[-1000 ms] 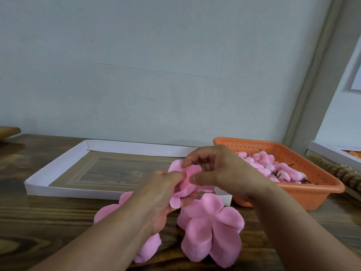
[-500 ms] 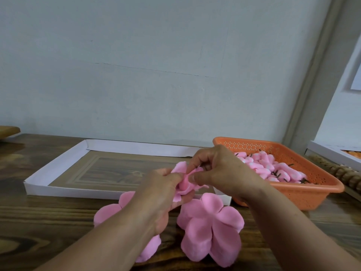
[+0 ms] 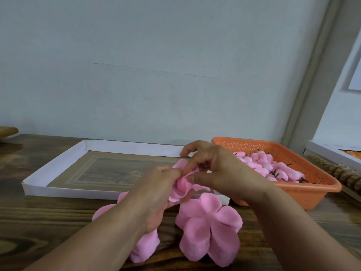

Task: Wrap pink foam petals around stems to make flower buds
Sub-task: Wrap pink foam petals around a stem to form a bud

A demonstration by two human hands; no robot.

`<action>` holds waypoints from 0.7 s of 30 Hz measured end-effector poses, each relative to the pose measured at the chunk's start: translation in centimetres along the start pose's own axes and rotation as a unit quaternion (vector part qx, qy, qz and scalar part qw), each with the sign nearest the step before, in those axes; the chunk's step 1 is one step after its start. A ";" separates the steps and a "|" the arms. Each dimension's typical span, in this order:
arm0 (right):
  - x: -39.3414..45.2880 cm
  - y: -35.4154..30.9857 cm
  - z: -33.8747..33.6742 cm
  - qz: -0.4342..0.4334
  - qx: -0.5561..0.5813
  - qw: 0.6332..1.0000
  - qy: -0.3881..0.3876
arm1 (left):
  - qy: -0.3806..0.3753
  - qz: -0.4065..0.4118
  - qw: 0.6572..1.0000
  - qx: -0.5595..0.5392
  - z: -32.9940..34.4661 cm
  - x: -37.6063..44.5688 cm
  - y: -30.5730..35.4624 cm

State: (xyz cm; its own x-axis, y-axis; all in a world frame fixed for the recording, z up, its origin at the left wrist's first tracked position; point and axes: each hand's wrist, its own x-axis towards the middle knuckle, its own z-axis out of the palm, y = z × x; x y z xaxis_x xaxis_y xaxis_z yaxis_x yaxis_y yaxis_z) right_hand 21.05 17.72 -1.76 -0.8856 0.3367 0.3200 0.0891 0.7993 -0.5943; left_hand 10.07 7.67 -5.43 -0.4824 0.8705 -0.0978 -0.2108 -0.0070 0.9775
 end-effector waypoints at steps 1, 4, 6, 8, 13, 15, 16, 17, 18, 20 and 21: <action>0.0 0.2 0.0 0.007 0.011 1.000 0.007 | -0.008 0.003 1.000 -0.002 -0.1 0.0 0.1; 0.2 0.6 -0.1 0.012 0.048 0.998 0.026 | -0.026 0.009 0.999 -0.015 -0.1 -0.1 0.2; 0.2 0.7 -0.1 0.017 0.060 0.997 0.034 | -0.045 0.011 0.999 -0.023 -0.1 -0.3 0.2; 0.2 0.8 -0.1 0.027 0.053 0.998 0.037 | -0.051 0.006 0.998 -0.037 -0.1 -0.4 0.3; 0.1 0.7 -0.1 0.041 0.080 0.995 0.040 | -0.027 -0.061 0.990 -0.125 -0.5 0.5 0.3; 0.2 0.5 0.0 0.041 0.093 0.994 0.034 | -0.064 -0.055 0.987 -0.135 -0.7 0.5 0.2; 0.2 0.5 0.1 0.042 0.101 0.993 0.034 | -0.077 -0.049 0.986 -0.138 -0.8 0.4 0.1; 0.3 0.6 0.1 0.044 0.110 0.992 0.037 | -0.086 -0.050 0.984 -0.148 -0.8 0.4 0.0; 0.4 0.7 0.1 0.048 0.120 0.991 0.040 | -0.092 -0.054 0.981 -0.161 -0.9 0.6 -0.1; 0.3 0.8 0.1 0.058 0.137 0.988 0.042 | -0.105 -0.059 0.979 -0.165 -1.0 0.7 -0.1; 0.3 0.9 0.0 0.060 0.141 0.987 0.041 | -0.106 -0.059 0.980 -0.159 -1.0 0.7 0.0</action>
State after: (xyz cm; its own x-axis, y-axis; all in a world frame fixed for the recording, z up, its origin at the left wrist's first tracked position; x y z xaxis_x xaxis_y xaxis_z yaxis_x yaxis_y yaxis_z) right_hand 20.84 18.50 -2.20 -0.8352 0.4693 0.2866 0.0507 0.5847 -0.8096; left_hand 8.88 7.83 -5.69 -0.2577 0.9571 -0.1327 -0.5249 -0.0234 0.8508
